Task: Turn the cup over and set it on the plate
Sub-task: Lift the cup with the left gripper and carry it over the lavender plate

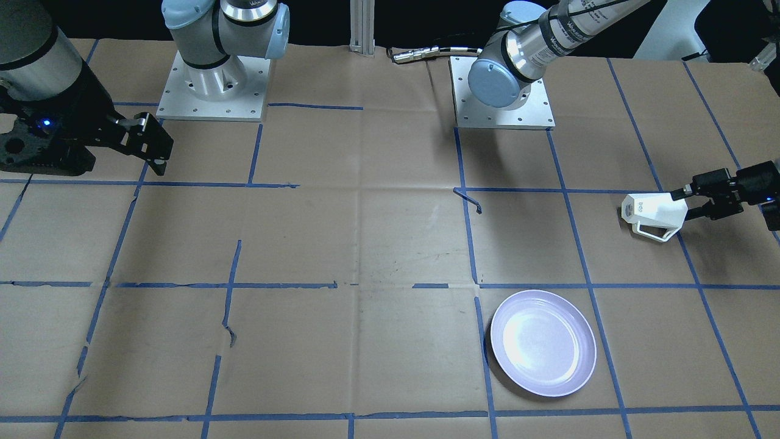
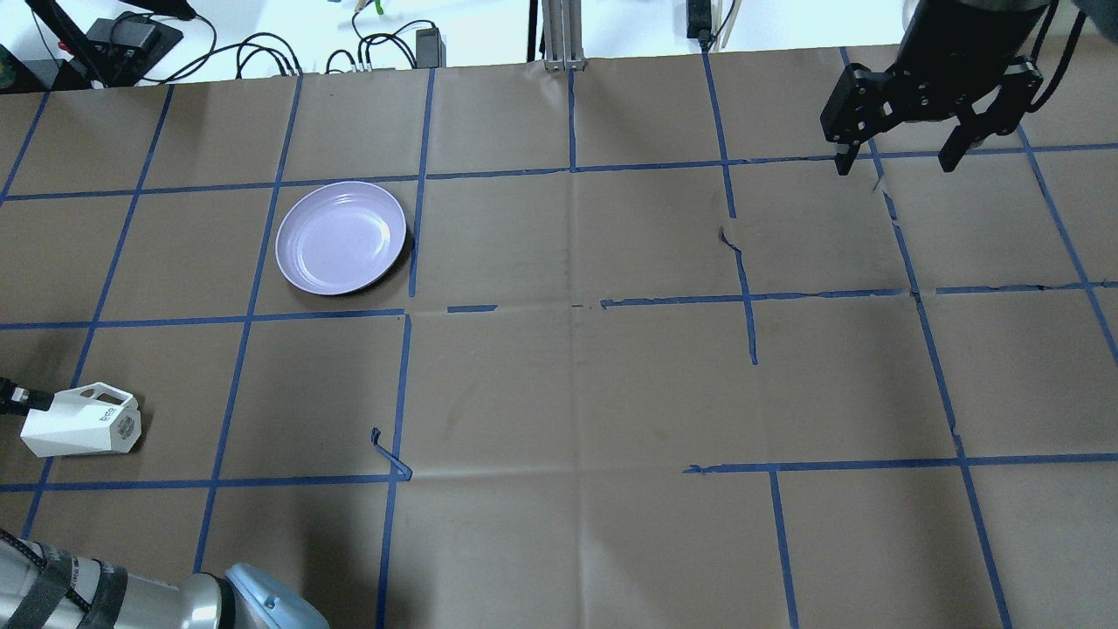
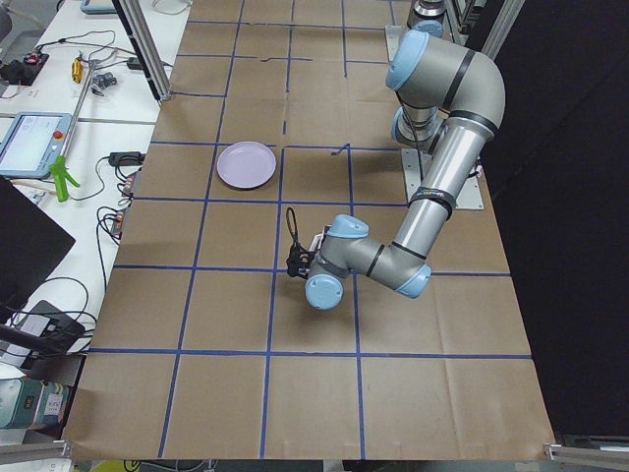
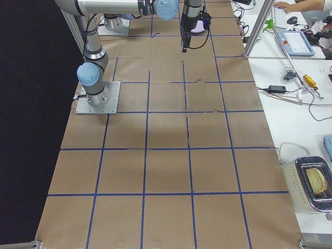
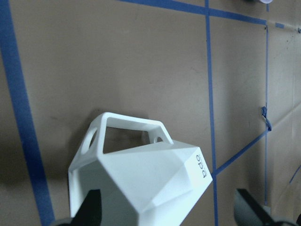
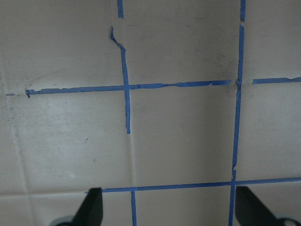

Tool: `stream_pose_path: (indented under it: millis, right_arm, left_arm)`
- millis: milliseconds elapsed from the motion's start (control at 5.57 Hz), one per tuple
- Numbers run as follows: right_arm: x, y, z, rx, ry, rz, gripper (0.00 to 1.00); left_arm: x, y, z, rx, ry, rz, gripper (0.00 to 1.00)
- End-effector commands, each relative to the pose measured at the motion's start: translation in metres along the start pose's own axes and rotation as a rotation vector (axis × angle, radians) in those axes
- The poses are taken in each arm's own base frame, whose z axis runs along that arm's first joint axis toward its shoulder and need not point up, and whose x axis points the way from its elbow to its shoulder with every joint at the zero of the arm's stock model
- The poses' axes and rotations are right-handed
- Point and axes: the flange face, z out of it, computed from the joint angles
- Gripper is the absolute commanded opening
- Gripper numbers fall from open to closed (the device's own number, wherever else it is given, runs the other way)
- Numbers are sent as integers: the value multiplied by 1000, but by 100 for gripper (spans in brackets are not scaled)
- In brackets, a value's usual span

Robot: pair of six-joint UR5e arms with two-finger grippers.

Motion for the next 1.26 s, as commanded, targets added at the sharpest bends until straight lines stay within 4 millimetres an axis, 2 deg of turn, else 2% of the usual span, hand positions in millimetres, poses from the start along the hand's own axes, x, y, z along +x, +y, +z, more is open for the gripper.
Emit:
stream_pose_path:
  millis: [0, 179, 359, 538, 718, 897, 1077]
  right_arm:
    - [0, 0, 0, 0, 0, 0, 100]
    - [0, 0, 0, 0, 0, 0, 100]
    - [0, 0, 0, 0, 0, 0, 100]
    - [0, 0, 0, 0, 0, 0, 100]
    - [0, 0, 0, 0, 0, 0, 100]
    - [0, 0, 0, 0, 0, 0, 100]
    - [0, 0, 0, 0, 0, 0, 100]
  left_arm:
    - [5, 1, 1, -4, 28, 21, 35]
    - [18, -2, -2, -18, 38, 10, 0]
    - [30, -10, -15, -16, 7, 21, 0]
    - [76, -30, -30, -24, -66, 36, 0]
    - [146, -58, -42, -27, -162, 47, 0]
    - [215, -84, -39, -44, -248, 73, 0]
    - [290, -117, -22, -48, -355, 103, 0]
